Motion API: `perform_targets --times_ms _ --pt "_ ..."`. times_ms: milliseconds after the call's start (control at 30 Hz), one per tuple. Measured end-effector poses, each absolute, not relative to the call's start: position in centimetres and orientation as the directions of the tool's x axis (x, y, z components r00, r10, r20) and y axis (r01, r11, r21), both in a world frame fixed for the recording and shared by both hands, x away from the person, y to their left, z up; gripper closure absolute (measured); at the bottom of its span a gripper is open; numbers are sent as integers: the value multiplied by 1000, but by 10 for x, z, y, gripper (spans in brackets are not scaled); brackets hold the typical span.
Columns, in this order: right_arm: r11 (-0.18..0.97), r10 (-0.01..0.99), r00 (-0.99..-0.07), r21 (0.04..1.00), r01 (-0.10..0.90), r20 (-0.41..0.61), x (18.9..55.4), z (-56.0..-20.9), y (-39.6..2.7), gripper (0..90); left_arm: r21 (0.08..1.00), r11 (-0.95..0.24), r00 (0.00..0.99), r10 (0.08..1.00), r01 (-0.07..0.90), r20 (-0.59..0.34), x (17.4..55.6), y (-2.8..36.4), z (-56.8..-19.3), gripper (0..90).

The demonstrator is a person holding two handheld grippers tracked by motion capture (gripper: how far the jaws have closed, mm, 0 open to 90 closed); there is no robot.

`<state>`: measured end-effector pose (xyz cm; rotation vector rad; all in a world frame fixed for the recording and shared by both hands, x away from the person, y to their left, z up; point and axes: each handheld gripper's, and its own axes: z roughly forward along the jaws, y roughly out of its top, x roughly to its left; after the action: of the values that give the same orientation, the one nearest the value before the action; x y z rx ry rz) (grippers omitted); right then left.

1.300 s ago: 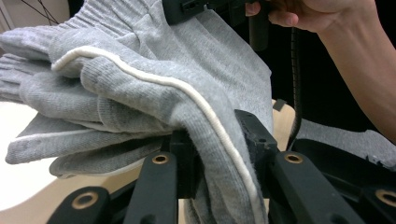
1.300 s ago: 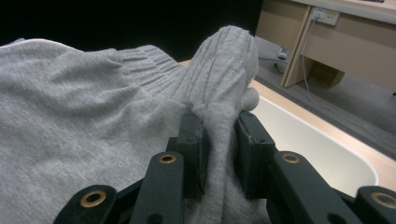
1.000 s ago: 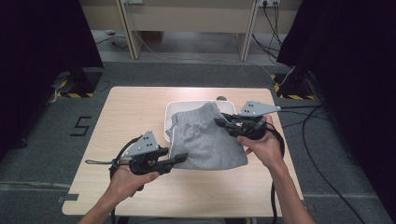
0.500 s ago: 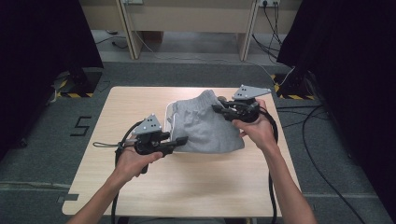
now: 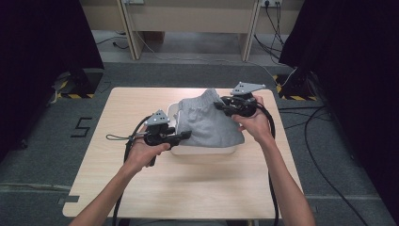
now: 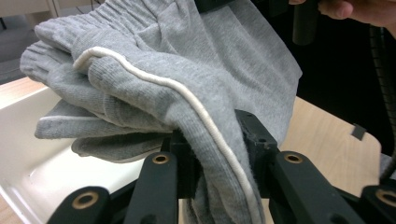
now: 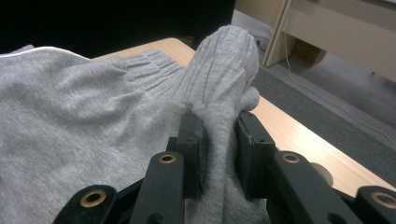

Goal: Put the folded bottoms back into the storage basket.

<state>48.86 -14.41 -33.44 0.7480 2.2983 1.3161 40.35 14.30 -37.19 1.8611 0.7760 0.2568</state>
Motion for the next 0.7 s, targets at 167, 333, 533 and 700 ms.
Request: perform_targets --times_ms 167,333,533,700 --pt "418 626 -777 869 266 -63 500 -342 -142 738 882 -234 753 633 409 -182 414 141 -379 699" --pt "426 632 -773 858 287 -55 511 -348 -139 738 873 -234 740 644 429 -191 425 140 -386 699" --pt "437 638 -768 847 304 -53 521 -357 -138 737 864 -236 730 654 445 -197 433 138 -394 699" --pt "444 641 -766 840 313 -53 526 -363 -138 737 857 -241 723 662 455 -197 439 136 -402 699"
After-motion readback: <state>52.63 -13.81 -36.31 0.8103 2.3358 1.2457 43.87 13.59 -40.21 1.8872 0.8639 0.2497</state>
